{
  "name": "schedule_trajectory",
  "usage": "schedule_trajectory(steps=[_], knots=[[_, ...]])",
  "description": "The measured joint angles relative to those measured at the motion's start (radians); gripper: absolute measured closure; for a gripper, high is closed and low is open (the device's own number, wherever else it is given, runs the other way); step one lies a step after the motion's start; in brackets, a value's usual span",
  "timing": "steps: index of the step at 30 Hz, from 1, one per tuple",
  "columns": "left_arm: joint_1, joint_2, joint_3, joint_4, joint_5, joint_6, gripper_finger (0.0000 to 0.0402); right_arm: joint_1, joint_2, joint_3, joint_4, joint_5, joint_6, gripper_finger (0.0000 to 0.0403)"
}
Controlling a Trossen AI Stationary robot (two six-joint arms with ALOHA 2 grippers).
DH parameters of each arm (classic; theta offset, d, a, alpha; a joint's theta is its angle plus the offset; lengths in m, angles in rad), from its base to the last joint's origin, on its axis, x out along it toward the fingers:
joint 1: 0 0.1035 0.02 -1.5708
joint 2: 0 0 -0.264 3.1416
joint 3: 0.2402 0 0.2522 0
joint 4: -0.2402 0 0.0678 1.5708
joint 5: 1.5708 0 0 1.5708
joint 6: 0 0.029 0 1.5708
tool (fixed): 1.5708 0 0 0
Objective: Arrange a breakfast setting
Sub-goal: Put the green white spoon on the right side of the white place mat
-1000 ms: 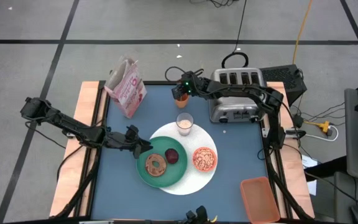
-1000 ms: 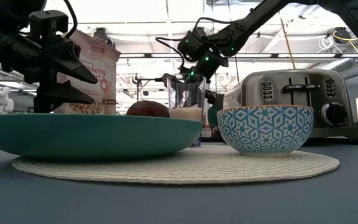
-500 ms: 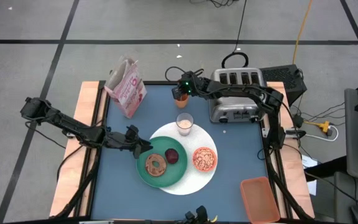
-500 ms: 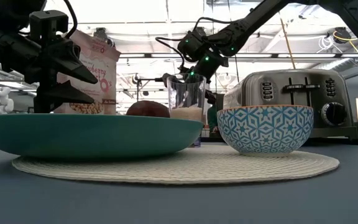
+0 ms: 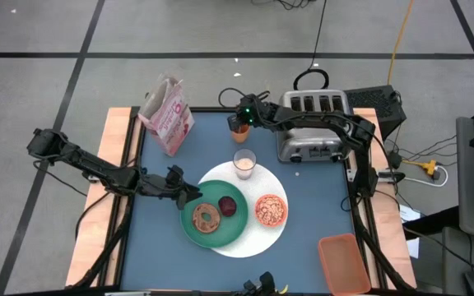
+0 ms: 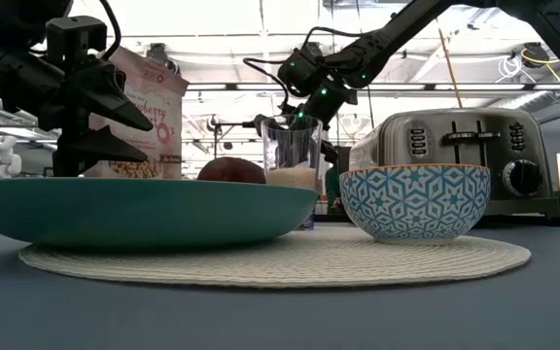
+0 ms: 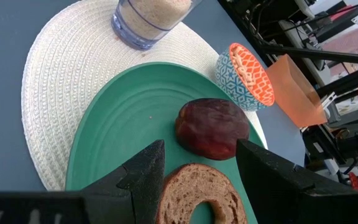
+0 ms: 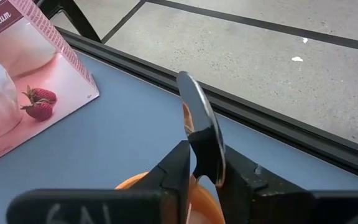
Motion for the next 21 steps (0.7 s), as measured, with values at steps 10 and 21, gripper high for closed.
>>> schedule_trajectory(steps=[10, 21], knots=[[0.000, 0.000, 0.000, 0.000, 0.000, 0.000, 0.0199, 0.000, 0.000, 0.000, 0.001, 0.000, -0.007, 0.0375], [0.000, 0.000, 0.000, 0.000, 0.000, 0.000, 0.0199, 0.000, -0.001, 0.000, 0.002, 0.000, -0.008, 0.0387]])
